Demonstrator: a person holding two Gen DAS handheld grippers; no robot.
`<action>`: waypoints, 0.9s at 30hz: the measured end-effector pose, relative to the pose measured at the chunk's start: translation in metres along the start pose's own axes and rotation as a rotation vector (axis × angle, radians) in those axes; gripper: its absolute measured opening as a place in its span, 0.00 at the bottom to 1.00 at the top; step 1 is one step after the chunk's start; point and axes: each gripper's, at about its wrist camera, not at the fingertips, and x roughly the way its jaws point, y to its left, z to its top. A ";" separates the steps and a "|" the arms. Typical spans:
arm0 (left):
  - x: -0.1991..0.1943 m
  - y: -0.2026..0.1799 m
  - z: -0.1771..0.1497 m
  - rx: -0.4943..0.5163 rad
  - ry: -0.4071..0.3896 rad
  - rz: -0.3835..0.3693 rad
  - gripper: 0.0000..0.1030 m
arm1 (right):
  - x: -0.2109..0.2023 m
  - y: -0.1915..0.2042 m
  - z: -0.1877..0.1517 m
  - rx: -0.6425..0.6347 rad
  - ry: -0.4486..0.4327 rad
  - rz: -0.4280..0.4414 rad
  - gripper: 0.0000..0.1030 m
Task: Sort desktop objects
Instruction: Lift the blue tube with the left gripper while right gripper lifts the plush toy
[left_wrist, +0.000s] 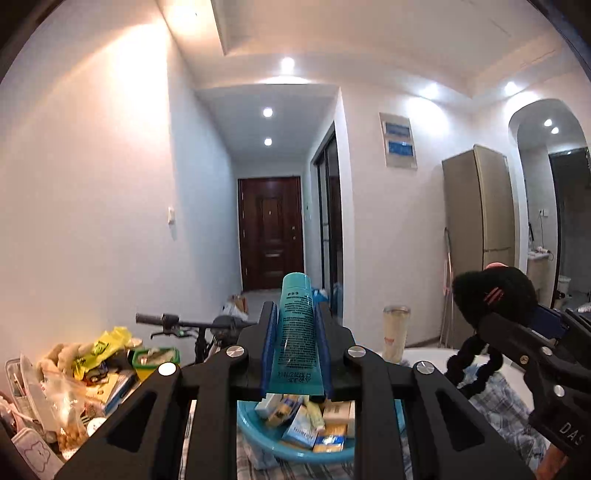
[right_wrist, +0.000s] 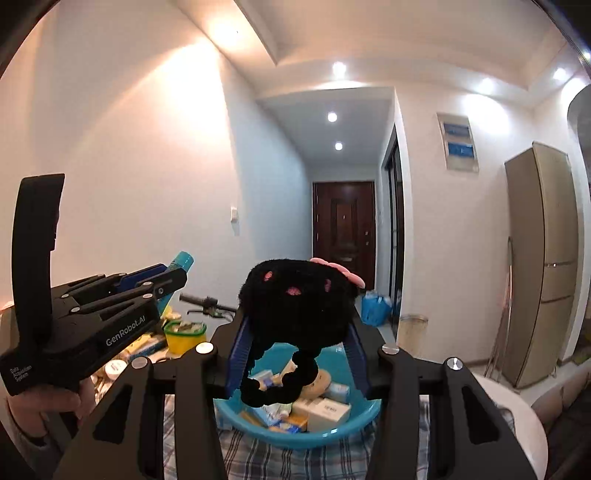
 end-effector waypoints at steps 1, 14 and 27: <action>-0.001 0.000 0.005 -0.001 -0.013 -0.007 0.22 | 0.002 0.001 0.005 -0.006 -0.011 -0.002 0.44; 0.023 -0.005 0.039 -0.020 -0.102 -0.037 0.22 | 0.030 -0.003 0.051 0.004 -0.160 -0.005 0.44; 0.061 -0.010 0.025 -0.015 -0.053 -0.025 0.22 | 0.063 -0.026 0.045 0.085 -0.140 -0.016 0.44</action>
